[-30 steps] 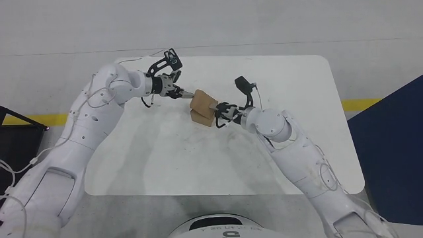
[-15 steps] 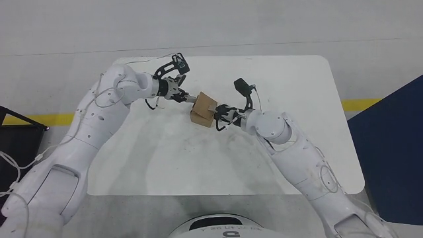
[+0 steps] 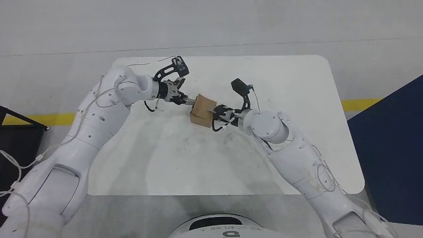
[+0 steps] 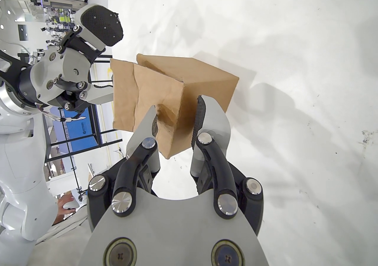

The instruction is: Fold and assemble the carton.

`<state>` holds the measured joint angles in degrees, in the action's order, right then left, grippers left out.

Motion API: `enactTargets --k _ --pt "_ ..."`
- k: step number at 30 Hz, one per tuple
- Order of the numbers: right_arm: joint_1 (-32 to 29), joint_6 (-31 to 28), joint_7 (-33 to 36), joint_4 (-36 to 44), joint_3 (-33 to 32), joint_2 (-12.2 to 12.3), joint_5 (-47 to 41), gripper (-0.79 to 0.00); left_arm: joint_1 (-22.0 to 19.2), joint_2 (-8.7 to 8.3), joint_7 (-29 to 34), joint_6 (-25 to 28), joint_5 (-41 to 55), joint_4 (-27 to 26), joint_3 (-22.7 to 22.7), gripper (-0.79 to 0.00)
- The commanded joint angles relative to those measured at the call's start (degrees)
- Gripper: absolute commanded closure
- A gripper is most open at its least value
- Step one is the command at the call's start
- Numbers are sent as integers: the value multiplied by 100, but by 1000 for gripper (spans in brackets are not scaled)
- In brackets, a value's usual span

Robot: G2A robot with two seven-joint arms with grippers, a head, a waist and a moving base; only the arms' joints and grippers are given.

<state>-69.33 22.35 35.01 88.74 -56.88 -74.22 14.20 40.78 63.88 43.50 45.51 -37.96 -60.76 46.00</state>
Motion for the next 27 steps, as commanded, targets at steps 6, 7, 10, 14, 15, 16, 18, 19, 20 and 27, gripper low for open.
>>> enactTargets --k 6,7,10,14,15,16,18,19,20,27 --pt "68 141 -34 -34 73 -20 66 -225 -42 8 161 -65 92 111 -30 -785" --pt "76 151 -37 -39 77 -22 67 -225 -49 5 162 -66 94 127 -21 -785" --pt "94 172 -51 -43 82 -26 78 -237 -68 -13 144 -66 90 154 28 -785" --pt "105 203 -60 -37 82 -30 84 -240 -57 -43 166 -93 59 159 83 -785" --pt "112 214 -57 -39 87 -31 90 -240 -52 -49 182 -108 45 158 91 -785" --pt "120 229 -57 -44 93 -33 100 -240 -43 -55 183 -110 42 162 99 -785" --pt "135 247 -55 -53 110 -38 108 -240 -32 -65 188 -111 33 164 111 -785" --pt "143 258 -54 -59 119 -40 116 -237 -29 -70 190 -125 20 165 119 -785" --pt "150 265 -54 -62 125 -43 116 -234 -26 -76 184 -132 9 163 131 -785" --pt "185 334 -61 -86 133 -53 132 -228 34 -130 -166 62 116 -65 313 -785"
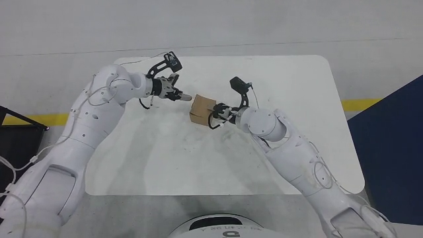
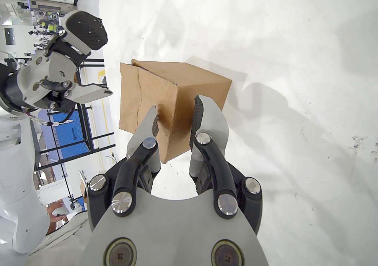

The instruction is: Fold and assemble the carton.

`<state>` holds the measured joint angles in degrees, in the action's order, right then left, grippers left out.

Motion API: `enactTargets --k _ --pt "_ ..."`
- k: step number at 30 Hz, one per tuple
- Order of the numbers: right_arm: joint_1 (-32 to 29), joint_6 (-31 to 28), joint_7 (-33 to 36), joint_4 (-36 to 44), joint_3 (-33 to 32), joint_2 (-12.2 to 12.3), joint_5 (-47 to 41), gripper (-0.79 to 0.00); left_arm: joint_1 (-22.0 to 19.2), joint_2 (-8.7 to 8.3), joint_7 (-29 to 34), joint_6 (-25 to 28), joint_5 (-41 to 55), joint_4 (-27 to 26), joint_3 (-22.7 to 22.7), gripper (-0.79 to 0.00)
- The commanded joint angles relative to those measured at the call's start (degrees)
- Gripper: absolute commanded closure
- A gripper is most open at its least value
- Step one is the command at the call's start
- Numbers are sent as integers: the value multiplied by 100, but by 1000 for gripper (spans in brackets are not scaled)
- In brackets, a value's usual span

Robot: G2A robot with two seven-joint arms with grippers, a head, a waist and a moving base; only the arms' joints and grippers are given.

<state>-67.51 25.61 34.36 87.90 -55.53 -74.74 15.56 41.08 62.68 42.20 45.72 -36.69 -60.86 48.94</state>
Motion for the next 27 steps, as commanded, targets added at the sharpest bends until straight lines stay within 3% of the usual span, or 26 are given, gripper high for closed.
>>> enactTargets --k 1,14,27 --pt "4 10 5 -2 -3 -2 -4 -228 11 -14 -55 69 -33 -107 24 -785" --pt "-30 -6 9 32 -36 0 -5 -234 -180 86 421 -187 -960 -296 -474 -785" --pt "-61 1 9 83 -56 5 40 -268 -297 160 129 -140 -972 -99 -553 -785"
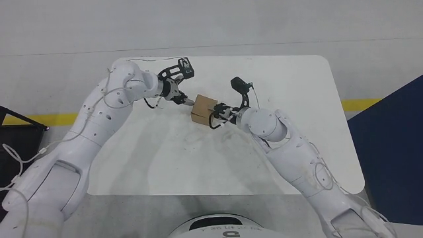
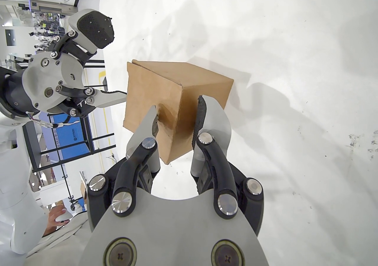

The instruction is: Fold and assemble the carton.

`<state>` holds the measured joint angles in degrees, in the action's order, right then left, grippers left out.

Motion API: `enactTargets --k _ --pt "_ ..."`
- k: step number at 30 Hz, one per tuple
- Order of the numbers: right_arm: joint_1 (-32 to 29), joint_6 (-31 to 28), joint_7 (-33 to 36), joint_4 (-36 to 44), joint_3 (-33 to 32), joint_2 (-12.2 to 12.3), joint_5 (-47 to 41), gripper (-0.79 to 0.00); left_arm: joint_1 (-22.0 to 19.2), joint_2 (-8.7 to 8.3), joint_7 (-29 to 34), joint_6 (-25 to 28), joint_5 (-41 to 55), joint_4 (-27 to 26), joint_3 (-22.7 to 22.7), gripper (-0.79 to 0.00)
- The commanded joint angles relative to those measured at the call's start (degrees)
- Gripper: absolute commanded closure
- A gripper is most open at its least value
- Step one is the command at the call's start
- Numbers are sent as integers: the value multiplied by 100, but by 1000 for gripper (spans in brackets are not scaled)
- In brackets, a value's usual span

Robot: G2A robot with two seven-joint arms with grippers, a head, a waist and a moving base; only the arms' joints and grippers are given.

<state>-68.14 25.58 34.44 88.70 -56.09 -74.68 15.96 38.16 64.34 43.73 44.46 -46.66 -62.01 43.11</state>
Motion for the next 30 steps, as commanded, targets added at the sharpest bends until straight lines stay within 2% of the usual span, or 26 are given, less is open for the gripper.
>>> enactTargets --k 1,10,17,22,30 --pt "8 9 9 1 4 -2 4 -274 -3 -15 -46 -13 49 31 63 -785" --pt "50 143 -81 32 61 -19 129 -366 109 -128 -138 91 109 -108 336 -785" --pt "9 212 -119 167 22 -12 197 -385 192 -144 -179 127 115 -305 344 -785" --pt "-40 236 -123 182 -53 -1 178 -391 161 -104 -130 172 3 -299 198 -785" --pt "-27 238 -100 134 -54 -10 149 -400 -43 59 -22 78 -262 -44 -194 -785"
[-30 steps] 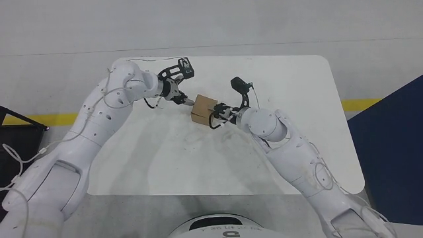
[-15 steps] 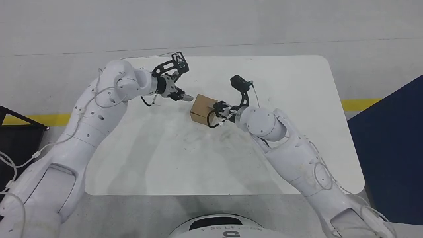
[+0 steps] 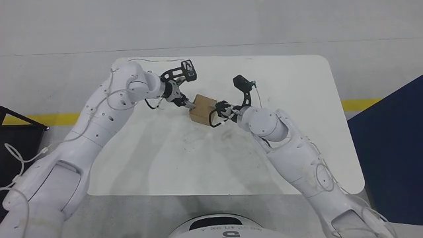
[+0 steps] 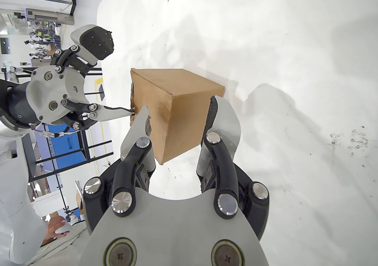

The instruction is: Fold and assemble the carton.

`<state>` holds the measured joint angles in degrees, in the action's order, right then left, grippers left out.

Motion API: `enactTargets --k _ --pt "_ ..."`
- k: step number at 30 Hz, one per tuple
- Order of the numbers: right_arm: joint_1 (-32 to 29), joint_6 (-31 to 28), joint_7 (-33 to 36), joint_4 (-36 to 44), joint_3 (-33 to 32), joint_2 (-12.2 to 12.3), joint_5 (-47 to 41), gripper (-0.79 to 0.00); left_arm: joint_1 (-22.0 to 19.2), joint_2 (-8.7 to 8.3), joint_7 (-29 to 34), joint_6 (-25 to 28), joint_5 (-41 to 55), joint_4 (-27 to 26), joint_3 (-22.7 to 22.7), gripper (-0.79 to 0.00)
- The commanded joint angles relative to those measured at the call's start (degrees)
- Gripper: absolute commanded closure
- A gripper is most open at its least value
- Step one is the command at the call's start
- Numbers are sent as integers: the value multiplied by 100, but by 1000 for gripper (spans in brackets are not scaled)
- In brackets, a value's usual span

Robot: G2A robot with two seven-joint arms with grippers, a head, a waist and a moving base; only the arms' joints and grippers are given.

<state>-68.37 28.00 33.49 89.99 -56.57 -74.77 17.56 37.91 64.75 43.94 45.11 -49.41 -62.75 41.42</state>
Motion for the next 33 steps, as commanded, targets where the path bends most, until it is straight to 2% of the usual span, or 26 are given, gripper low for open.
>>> enactTargets --k 1,8,10,11,13,17,21,27,33 --pt "-11 -9 -17 13 -17 0 -13 -403 -33 31 -98 41 54 61 -34 -785" --pt "-149 -5 -70 282 -192 39 22 -403 -89 24 -460 307 486 299 154 -785" --pt "-187 26 -71 379 -233 52 66 -372 -95 -7 -488 358 516 359 241 -785" --pt "-201 49 -76 441 -249 58 98 -329 -77 -25 -538 378 575 395 298 -785" --pt "-265 35 -166 665 -271 69 183 0 -35 -70 -657 437 686 480 436 -785" --pt "-404 -22 -307 1034 -115 78 523 0 177 -165 -1077 684 1320 743 788 -785" --pt "-108 32 -209 748 170 17 675 0 342 -232 -1184 967 2058 1080 1025 -785" --pt "360 155 -137 117 393 -104 504 0 470 -294 -1099 1026 2263 1192 1121 -785" --pt "586 420 4 -154 560 -169 568 0 548 -299 -1128 944 2232 1136 1100 -785"
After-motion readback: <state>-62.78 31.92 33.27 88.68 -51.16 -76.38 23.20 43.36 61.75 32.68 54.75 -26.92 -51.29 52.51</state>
